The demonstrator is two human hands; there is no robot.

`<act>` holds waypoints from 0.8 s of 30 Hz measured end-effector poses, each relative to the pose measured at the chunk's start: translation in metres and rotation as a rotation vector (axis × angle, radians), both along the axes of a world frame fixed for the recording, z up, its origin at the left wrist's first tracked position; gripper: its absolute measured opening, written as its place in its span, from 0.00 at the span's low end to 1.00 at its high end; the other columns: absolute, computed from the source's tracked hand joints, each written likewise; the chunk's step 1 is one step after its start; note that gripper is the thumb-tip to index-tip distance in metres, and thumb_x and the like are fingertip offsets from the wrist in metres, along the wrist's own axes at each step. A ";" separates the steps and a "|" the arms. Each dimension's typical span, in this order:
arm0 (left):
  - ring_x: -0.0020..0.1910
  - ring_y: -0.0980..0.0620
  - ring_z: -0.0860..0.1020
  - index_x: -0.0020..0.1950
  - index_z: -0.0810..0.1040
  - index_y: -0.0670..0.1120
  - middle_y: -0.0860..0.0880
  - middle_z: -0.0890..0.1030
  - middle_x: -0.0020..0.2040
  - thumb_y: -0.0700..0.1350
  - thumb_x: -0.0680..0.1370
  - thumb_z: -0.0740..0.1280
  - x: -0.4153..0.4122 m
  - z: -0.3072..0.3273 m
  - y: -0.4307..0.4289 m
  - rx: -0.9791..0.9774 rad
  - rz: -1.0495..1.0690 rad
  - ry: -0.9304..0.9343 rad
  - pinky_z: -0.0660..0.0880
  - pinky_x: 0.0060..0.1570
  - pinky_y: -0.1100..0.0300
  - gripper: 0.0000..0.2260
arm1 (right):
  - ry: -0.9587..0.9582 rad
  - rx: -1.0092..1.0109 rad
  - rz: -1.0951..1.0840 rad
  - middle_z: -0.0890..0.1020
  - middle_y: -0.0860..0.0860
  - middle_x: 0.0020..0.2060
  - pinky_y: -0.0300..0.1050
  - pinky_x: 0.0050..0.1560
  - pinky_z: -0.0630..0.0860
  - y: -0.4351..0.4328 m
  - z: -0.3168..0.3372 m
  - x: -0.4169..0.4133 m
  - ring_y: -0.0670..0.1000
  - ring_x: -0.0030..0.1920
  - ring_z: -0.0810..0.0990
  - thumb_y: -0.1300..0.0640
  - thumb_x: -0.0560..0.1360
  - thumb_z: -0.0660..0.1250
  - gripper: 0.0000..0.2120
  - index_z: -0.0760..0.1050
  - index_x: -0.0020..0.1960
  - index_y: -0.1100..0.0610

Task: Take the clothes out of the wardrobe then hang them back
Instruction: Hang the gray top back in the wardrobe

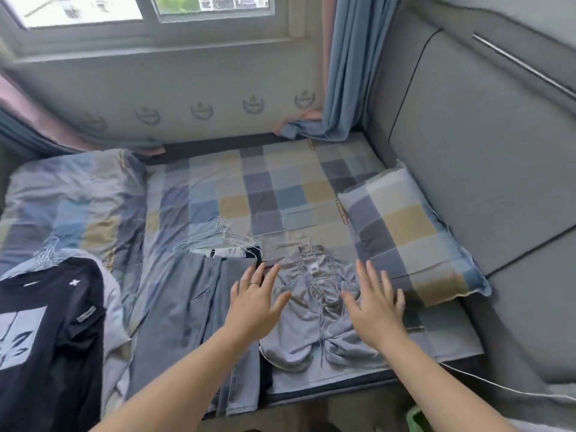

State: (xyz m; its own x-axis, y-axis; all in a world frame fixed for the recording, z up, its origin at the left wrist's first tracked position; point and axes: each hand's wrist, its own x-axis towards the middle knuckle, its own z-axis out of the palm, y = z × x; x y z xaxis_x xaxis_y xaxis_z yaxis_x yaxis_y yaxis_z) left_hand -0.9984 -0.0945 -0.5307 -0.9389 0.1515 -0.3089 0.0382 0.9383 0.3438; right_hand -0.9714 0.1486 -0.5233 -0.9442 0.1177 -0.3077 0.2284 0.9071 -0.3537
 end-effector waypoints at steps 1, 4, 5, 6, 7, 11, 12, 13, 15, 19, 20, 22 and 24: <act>0.81 0.48 0.43 0.81 0.45 0.61 0.52 0.49 0.83 0.67 0.82 0.49 -0.011 -0.007 0.003 0.003 0.016 -0.021 0.47 0.78 0.45 0.30 | -0.020 0.009 0.015 0.38 0.43 0.79 0.63 0.75 0.40 0.004 -0.008 -0.013 0.51 0.78 0.36 0.36 0.81 0.47 0.33 0.35 0.79 0.42; 0.81 0.47 0.46 0.81 0.47 0.60 0.52 0.51 0.83 0.66 0.81 0.50 -0.042 -0.032 0.007 0.015 0.064 -0.080 0.49 0.78 0.46 0.30 | -0.088 0.021 0.039 0.38 0.42 0.79 0.63 0.76 0.40 0.013 -0.035 -0.047 0.51 0.78 0.36 0.37 0.81 0.48 0.33 0.35 0.79 0.41; 0.81 0.47 0.46 0.81 0.47 0.60 0.51 0.51 0.83 0.66 0.82 0.51 -0.052 -0.042 0.007 0.020 0.076 -0.096 0.50 0.77 0.45 0.30 | -0.110 0.024 0.039 0.38 0.42 0.79 0.63 0.76 0.40 0.014 -0.045 -0.057 0.51 0.79 0.36 0.37 0.81 0.48 0.32 0.35 0.78 0.40; 0.81 0.46 0.47 0.82 0.48 0.59 0.51 0.52 0.82 0.66 0.82 0.51 -0.062 -0.054 0.007 0.026 0.088 -0.118 0.50 0.77 0.45 0.30 | -0.134 0.029 0.038 0.38 0.42 0.79 0.63 0.76 0.40 0.015 -0.056 -0.067 0.51 0.79 0.37 0.37 0.81 0.48 0.32 0.34 0.78 0.40; 0.81 0.46 0.47 0.82 0.49 0.59 0.51 0.52 0.82 0.65 0.82 0.52 -0.072 -0.067 0.007 0.032 0.098 -0.145 0.50 0.77 0.45 0.30 | -0.161 0.036 0.036 0.39 0.42 0.79 0.63 0.76 0.41 0.016 -0.069 -0.075 0.51 0.79 0.38 0.37 0.81 0.48 0.32 0.34 0.78 0.40; 0.81 0.46 0.48 0.81 0.51 0.58 0.50 0.54 0.82 0.63 0.82 0.53 -0.104 -0.140 0.003 0.039 0.111 -0.237 0.52 0.77 0.45 0.29 | -0.266 0.068 0.010 0.41 0.43 0.79 0.62 0.75 0.42 0.015 -0.136 -0.105 0.51 0.79 0.39 0.37 0.81 0.49 0.33 0.36 0.79 0.41; 0.81 0.46 0.49 0.81 0.51 0.58 0.50 0.54 0.82 0.63 0.82 0.53 -0.111 -0.164 0.002 0.041 0.102 -0.258 0.52 0.76 0.45 0.29 | -0.285 0.082 0.010 0.41 0.43 0.79 0.62 0.75 0.42 0.014 -0.158 -0.113 0.51 0.79 0.40 0.37 0.81 0.49 0.33 0.36 0.79 0.41; 0.80 0.46 0.49 0.81 0.51 0.57 0.50 0.54 0.82 0.62 0.82 0.54 -0.117 -0.189 0.001 0.042 0.091 -0.281 0.53 0.76 0.45 0.29 | -0.307 0.096 0.013 0.41 0.43 0.79 0.62 0.75 0.43 0.013 -0.183 -0.119 0.51 0.79 0.40 0.37 0.81 0.49 0.33 0.36 0.79 0.41; 0.80 0.46 0.49 0.82 0.51 0.57 0.50 0.53 0.82 0.62 0.82 0.54 -0.129 -0.242 0.000 0.044 0.067 -0.321 0.53 0.76 0.45 0.29 | -0.349 0.108 0.006 0.42 0.42 0.79 0.62 0.75 0.43 0.013 -0.234 -0.134 0.52 0.79 0.40 0.38 0.81 0.50 0.33 0.36 0.79 0.42; 0.80 0.46 0.49 0.82 0.51 0.56 0.51 0.52 0.82 0.62 0.83 0.54 -0.156 -0.348 -0.003 0.028 0.030 -0.369 0.53 0.76 0.47 0.29 | -0.378 0.129 -0.050 0.43 0.42 0.79 0.61 0.76 0.45 0.022 -0.335 -0.171 0.51 0.79 0.42 0.38 0.81 0.51 0.32 0.39 0.79 0.43; 0.80 0.46 0.50 0.82 0.51 0.55 0.50 0.53 0.82 0.61 0.82 0.55 -0.166 -0.372 -0.003 0.022 0.026 -0.360 0.53 0.76 0.47 0.30 | -0.380 0.140 -0.046 0.43 0.43 0.80 0.61 0.75 0.46 0.024 -0.358 -0.182 0.52 0.79 0.42 0.39 0.81 0.51 0.33 0.39 0.80 0.43; 0.80 0.44 0.52 0.81 0.53 0.54 0.48 0.54 0.82 0.61 0.82 0.57 -0.186 -0.412 -0.003 0.010 0.010 -0.323 0.54 0.76 0.47 0.30 | -0.381 0.152 -0.041 0.44 0.44 0.80 0.61 0.75 0.47 0.028 -0.401 -0.204 0.53 0.79 0.43 0.39 0.81 0.52 0.33 0.40 0.80 0.43; 0.80 0.42 0.53 0.81 0.53 0.53 0.46 0.54 0.82 0.60 0.82 0.58 -0.208 -0.446 -0.002 -0.003 0.000 -0.275 0.54 0.76 0.47 0.30 | -0.363 0.158 -0.048 0.45 0.44 0.80 0.61 0.76 0.48 0.034 -0.437 -0.229 0.54 0.79 0.44 0.40 0.81 0.53 0.33 0.40 0.80 0.44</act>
